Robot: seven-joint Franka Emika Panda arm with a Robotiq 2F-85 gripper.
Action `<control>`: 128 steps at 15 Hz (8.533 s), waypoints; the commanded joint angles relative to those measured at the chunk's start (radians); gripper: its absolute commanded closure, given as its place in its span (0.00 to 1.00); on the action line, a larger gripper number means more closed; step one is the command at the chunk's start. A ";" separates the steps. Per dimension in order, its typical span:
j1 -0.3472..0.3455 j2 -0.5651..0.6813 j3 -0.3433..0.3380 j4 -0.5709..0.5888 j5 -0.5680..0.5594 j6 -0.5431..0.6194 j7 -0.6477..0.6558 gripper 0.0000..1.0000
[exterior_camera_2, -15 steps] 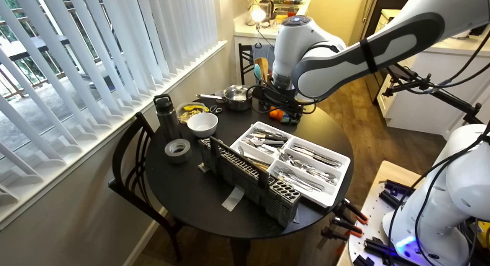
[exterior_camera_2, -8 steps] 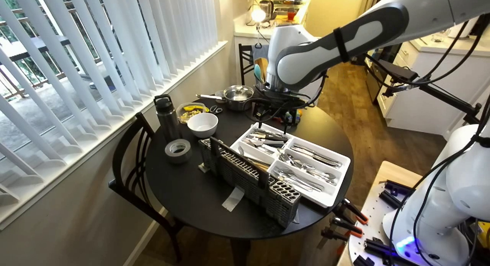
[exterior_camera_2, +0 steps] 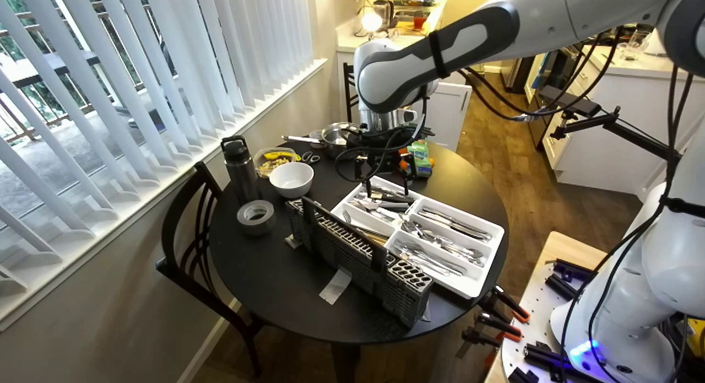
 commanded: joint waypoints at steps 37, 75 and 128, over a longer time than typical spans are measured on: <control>0.087 0.389 0.001 0.421 -0.081 -0.106 -0.007 0.00; 0.182 0.304 0.022 0.359 -0.246 -0.058 -0.090 0.97; 0.110 0.053 0.031 0.306 -0.169 -0.461 0.678 0.97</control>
